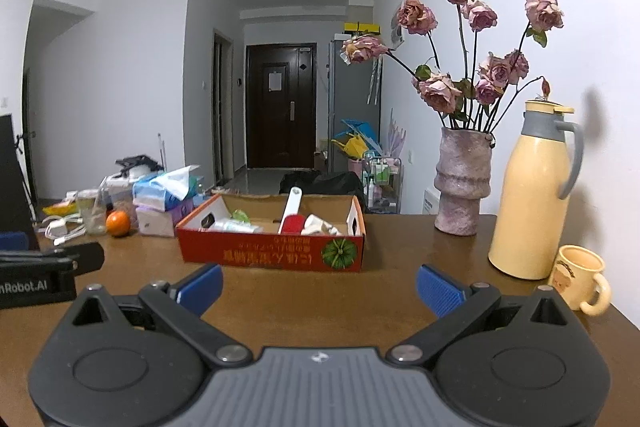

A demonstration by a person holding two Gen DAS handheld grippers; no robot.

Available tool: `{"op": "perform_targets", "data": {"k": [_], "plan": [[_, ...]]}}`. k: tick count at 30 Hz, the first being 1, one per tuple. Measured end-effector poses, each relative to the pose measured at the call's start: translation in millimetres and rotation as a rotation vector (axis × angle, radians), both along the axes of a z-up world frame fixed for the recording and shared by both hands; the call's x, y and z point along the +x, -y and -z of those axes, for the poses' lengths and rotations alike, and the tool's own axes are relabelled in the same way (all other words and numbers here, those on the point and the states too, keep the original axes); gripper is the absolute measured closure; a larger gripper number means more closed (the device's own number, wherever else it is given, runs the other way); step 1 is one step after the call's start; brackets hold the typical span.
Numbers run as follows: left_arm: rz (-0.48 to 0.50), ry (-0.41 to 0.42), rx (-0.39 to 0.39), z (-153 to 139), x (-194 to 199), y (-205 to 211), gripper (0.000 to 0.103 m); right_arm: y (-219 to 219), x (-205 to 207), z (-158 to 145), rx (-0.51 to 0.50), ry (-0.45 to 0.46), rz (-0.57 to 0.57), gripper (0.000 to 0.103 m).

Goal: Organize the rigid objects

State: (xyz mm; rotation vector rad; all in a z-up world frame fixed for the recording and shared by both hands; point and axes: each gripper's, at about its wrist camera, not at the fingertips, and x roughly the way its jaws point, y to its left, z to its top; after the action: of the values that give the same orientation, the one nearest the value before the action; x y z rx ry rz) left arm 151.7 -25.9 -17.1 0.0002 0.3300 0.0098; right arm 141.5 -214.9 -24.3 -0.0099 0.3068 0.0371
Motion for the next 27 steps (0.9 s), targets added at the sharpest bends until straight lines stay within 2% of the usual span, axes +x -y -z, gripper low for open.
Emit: {"op": "perform_targets", "data": {"k": [11,27], "plan": [[0.032,-0.019,0.018,11.7,-49.9,0.3,0.0,-3.9,-53.4,12.8,0.003,-0.056,-0.004,0.0],[0.046,-0.019,0.027,13.3,-65.3,3.4,0.0,-1.9,-72.9,16.7,0.023,-0.066,0.003,0.0]]}}
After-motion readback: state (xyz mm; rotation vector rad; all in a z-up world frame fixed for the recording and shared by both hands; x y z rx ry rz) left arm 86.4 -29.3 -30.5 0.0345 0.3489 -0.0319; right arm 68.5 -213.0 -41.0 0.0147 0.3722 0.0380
